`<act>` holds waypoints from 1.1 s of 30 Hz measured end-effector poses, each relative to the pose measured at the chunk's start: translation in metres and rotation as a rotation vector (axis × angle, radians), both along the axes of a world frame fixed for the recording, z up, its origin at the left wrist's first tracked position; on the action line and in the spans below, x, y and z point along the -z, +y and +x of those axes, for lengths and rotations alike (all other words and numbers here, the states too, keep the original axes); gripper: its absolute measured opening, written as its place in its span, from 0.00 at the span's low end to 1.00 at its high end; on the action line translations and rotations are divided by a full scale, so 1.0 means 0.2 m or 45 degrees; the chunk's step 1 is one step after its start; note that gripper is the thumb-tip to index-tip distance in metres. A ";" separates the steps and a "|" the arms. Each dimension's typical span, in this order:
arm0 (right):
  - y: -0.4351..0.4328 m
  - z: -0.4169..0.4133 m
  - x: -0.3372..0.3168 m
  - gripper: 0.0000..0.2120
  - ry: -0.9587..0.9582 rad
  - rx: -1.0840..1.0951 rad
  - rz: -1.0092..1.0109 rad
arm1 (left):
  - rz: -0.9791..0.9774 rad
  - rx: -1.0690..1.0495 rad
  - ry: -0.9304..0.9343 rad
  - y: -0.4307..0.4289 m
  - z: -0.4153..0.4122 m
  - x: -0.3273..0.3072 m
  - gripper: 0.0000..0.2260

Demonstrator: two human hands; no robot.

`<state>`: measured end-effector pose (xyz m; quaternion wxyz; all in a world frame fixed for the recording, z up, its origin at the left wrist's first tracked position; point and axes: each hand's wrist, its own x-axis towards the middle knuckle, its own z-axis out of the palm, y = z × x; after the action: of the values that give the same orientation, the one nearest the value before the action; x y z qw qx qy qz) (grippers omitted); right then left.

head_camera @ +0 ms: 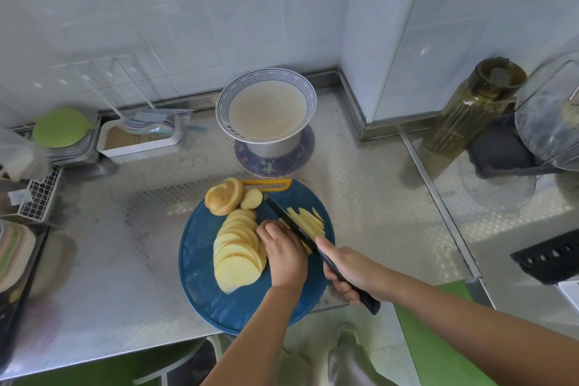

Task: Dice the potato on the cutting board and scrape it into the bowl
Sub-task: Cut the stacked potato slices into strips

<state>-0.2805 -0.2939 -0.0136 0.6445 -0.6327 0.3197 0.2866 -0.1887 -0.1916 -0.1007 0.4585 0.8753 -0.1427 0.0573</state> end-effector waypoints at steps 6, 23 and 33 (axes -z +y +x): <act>0.02 0.01 -0.01 0.32 0.017 -0.005 -0.034 | 0.023 0.007 -0.016 0.00 0.00 0.00 0.08; 0.05 0.08 -0.01 0.32 0.186 -0.056 -0.126 | -0.015 0.018 -0.049 0.01 0.00 0.04 0.11; 0.11 0.12 0.05 0.33 0.152 -0.053 -0.268 | -0.034 0.000 -0.013 0.00 -0.01 0.01 0.09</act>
<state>-0.2567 -0.2728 -0.0240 0.5483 -0.6852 0.3725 0.3018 -0.1903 -0.1915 -0.1030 0.4695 0.8688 -0.1442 0.0639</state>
